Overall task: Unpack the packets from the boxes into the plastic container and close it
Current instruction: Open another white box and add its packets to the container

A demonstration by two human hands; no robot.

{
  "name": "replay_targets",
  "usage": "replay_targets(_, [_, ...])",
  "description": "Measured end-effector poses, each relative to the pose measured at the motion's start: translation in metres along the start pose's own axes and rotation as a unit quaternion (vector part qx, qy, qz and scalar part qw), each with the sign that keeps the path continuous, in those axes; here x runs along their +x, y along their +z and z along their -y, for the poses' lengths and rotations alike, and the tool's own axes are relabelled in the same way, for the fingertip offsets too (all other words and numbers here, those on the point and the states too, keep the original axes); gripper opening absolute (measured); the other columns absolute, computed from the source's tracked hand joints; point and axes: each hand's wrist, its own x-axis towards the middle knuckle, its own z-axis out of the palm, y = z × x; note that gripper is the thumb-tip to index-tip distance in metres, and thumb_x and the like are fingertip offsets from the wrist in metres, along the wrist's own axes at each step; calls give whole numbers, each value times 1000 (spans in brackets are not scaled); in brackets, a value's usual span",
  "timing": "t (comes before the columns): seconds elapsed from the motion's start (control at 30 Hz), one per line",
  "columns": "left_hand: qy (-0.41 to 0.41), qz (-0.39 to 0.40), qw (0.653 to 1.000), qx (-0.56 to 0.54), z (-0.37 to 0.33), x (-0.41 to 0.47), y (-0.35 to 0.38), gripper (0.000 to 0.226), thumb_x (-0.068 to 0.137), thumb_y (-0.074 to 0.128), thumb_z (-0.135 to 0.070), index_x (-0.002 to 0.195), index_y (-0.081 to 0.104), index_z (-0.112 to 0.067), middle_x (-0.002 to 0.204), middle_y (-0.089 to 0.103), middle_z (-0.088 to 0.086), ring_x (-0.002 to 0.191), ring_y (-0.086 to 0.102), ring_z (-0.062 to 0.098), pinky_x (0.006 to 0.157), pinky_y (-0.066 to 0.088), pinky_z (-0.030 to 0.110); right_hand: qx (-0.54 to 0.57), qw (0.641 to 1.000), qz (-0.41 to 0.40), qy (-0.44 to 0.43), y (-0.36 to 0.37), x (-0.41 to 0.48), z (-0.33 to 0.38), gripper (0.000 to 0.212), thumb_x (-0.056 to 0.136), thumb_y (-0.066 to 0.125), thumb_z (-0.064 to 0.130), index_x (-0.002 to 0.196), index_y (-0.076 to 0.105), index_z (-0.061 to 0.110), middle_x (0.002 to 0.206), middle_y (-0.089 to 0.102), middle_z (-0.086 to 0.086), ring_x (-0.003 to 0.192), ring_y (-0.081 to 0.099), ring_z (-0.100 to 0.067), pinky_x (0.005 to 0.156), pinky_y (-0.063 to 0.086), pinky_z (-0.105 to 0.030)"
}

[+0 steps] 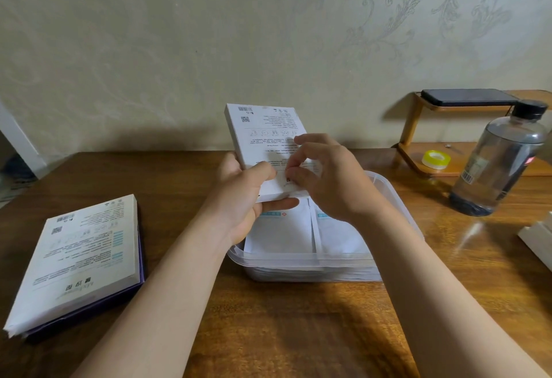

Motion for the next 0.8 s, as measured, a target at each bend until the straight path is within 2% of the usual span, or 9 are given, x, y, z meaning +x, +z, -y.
replay_targets(0.1, [2,1,1000,-3,-1,-1,0,30,97,52,8,113,59,-16,89,78,2,71,77,27,58,64,44,0,999,27,19,2,1,-1,14,93,63,7,84,64,18,125,52,5,113,50,-9,84,30,3])
replay_targets(0.13, [1,-1,1000,-6,-2,0,-1,30,97,52,8,113,60,-15,91,78,4,72,77,28,57,64,43,20,999,38,32,1,1,-1,17,95,61,9,83,62,20,130,51,4,117,51,-10,87,34,-2])
replay_targets(0.27, [-2,-13,1000,-26,0,3,-4,34,96,52,7,125,60,-10,105,77,11,81,78,30,58,61,38,141,987,27,68,-5,0,-3,24,93,61,12,74,61,26,135,54,5,125,51,-8,104,44,-34])
replay_targets(0.3, [0,-17,999,-35,0,4,-5,35,96,52,7,125,61,-10,106,77,11,83,78,30,59,61,38,162,984,19,73,-6,0,-3,24,92,61,12,73,62,26,136,53,5,126,51,-6,104,44,-35])
replay_targets(0.43, [3,-30,993,-117,-1,8,-10,35,97,49,7,124,61,-13,120,73,17,93,77,34,66,62,41,185,978,-15,97,-8,0,3,19,90,63,7,74,63,17,137,52,5,129,48,-6,91,41,-21])
replay_targets(0.5, [14,-24,987,-157,-1,10,-11,40,97,48,8,128,60,-13,123,72,17,99,75,37,71,62,44,179,977,-26,114,-6,1,4,12,85,66,20,75,64,15,123,63,2,118,57,-8,90,48,-31])
replay_targets(0.6, [35,-1,984,-175,0,10,-10,48,96,47,12,125,62,-23,124,73,11,111,71,36,80,62,50,195,961,-74,181,-3,5,9,34,83,67,43,81,66,9,99,72,-14,91,68,-19,85,58,-52])
replay_targets(0.7, [43,22,986,-161,2,8,-7,52,94,47,16,121,64,-26,123,74,8,113,70,34,81,62,51,249,921,-151,260,-2,8,15,35,91,68,40,94,64,6,98,70,-14,87,71,-22,72,63,-47])
replay_targets(0.8, [59,38,989,-130,3,7,-6,60,91,50,18,134,57,-23,127,72,8,116,69,35,82,61,53,294,898,-115,306,-2,7,16,43,87,73,41,101,59,3,96,70,-15,80,72,-27,70,63,-48])
